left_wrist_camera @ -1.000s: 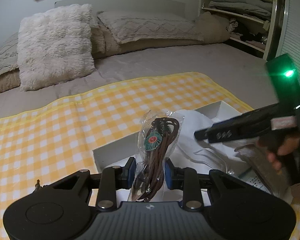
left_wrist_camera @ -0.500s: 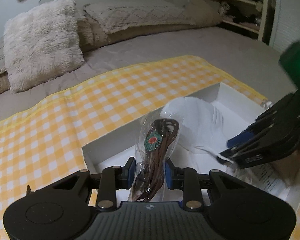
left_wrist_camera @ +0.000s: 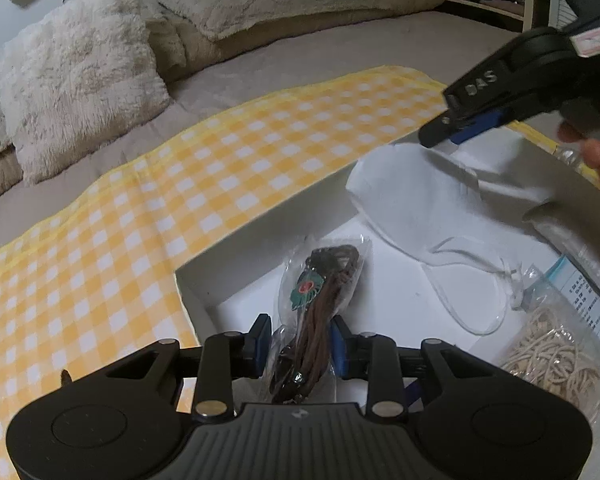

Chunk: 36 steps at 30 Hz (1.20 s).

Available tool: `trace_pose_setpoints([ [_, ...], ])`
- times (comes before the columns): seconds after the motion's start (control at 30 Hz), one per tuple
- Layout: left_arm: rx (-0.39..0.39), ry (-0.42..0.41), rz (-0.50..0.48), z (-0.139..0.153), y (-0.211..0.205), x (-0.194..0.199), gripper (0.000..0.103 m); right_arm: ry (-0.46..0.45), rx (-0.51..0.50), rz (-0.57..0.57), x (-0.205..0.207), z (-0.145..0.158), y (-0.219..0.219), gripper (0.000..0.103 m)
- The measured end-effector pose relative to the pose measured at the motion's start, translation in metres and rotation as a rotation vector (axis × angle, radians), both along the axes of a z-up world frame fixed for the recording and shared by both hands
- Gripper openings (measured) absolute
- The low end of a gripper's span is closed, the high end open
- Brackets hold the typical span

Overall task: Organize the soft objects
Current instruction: 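Carry the mask and cord bag into the white tray and open both tools, then move both tools back toward the hair ties and floral pouch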

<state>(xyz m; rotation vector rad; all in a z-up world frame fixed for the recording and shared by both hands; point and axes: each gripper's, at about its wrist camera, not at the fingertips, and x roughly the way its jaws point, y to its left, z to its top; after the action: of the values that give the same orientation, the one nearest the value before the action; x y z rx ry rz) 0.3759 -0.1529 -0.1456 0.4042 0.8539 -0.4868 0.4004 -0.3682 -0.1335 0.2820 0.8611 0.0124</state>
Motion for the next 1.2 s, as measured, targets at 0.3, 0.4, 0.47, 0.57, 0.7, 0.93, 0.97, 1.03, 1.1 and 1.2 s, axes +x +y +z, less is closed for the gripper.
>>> trace_pose_setpoints([
  [0.3, -0.023, 0.024, 0.014, -0.008, 0.002, 0.005, 0.035, 0.056, -0.081, 0.077, 0.034, -0.034, 0.011, 0.042],
  [0.4, -0.023, 0.020, 0.021, -0.010, 0.000, 0.007, 0.036, 0.089, -0.147, 0.140, 0.029, -0.042, 0.020, 0.041],
  [0.47, -0.027, 0.017, 0.024, -0.010, 0.000, 0.007, 0.043, 0.097, -0.203, 0.182, 0.025, -0.041, 0.026, 0.042],
  [0.57, -0.046, 0.004, 0.031, -0.005, 0.001, 0.006, 0.072, 0.125, -0.195, 0.184, 0.021, -0.040, 0.024, 0.042],
  [0.7, -0.129, 0.003, 0.071, 0.007, 0.010, 0.003, 0.083, 0.150, -0.186, 0.176, 0.014, -0.035, 0.018, 0.041],
  [0.93, -0.187, -0.011, 0.141, 0.027, 0.022, -0.002, 0.083, 0.055, -0.109, 0.149, -0.012, -0.006, 0.004, 0.042],
  [0.97, -0.192, -0.015, 0.150, 0.030, 0.023, -0.004, 0.083, 0.046, -0.102, 0.150, -0.016, -0.002, 0.004, 0.042],
  [1.03, -0.203, -0.026, 0.162, 0.037, 0.026, -0.008, 0.083, 0.031, -0.097, 0.158, -0.025, 0.005, 0.005, 0.044],
  [1.1, -0.214, -0.039, 0.170, 0.044, 0.029, -0.014, 0.083, 0.011, -0.095, 0.162, -0.036, 0.012, 0.006, 0.048],
  [1.2, -0.236, -0.057, 0.181, 0.057, 0.031, -0.024, 0.083, -0.026, -0.090, 0.157, -0.052, 0.026, 0.006, 0.054],
])
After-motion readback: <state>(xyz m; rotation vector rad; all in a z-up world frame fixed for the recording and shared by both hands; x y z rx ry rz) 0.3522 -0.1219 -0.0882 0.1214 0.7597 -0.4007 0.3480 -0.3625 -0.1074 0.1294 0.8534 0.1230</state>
